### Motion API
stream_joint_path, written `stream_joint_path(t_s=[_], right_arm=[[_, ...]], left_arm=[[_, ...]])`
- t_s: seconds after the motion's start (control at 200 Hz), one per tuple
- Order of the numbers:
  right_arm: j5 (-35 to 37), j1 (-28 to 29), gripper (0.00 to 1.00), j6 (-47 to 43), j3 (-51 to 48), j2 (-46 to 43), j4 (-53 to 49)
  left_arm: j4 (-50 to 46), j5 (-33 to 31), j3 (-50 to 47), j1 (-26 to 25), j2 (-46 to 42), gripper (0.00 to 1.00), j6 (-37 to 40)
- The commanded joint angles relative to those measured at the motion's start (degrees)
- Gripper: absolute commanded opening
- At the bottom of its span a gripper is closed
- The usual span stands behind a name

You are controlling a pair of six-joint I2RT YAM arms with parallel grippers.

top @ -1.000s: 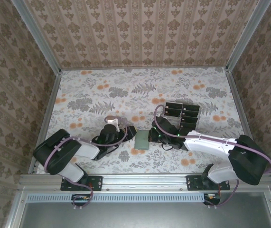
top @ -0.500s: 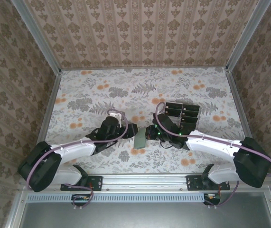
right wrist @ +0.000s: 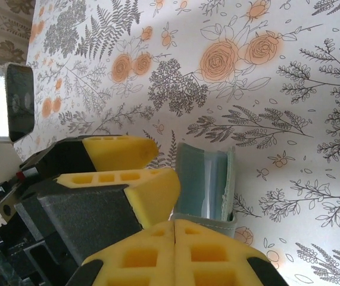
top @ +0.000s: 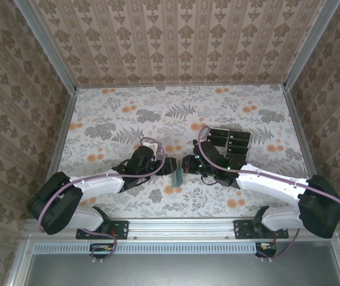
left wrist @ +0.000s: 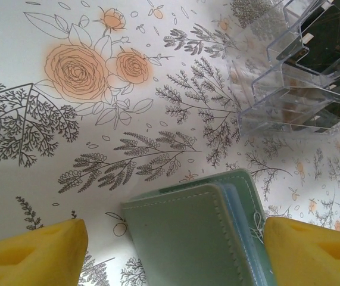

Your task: Put the credit cards into the card holder

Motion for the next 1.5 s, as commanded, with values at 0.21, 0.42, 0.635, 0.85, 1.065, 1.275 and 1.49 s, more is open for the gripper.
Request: stream_joint_path(t_s=[0.21,0.42,0.635,0.85,1.065,1.275,1.49], right_arm=[[1.26,-0.38,0.00,0.92,-0.96,-1.82,-0.20],[2.09,-1.87,0.00,2.13,-5.89,-2.05,1.35],[3.56,-3.19,0.05,3.64,-11.14,-0.61,3.40],[6.78,-3.45,0.17,3.96,-13.67,-1.48,1.04],[8.41,-3.48,0.18,4.18,-15.10,-0.30,0.67],[8.82,-3.85,0.18,3.78,-14.84,2.95,0.61],[7.43,-4.03,0.19,2.61,-13.90,2.23,-0.86]], left_arm=[[1.20,-1.74,-1.32,-0.72,1.31,0.61,-1.07],[-1.02,-5.28,-4.28,-0.79,-1.48,0.56,-2.07],[-9.50,-10.94,-4.55,-0.63,-4.69,0.61,-1.08],[-18.64,-15.05,-3.47,-0.46,-5.55,0.65,-0.35],[-22.22,-16.05,-3.63,-0.63,-5.42,0.66,-1.02],[-22.23,-17.16,-3.66,-0.80,-2.64,0.67,-1.54],[-22.54,-17.58,-2.25,-0.81,0.21,0.71,-0.73]])
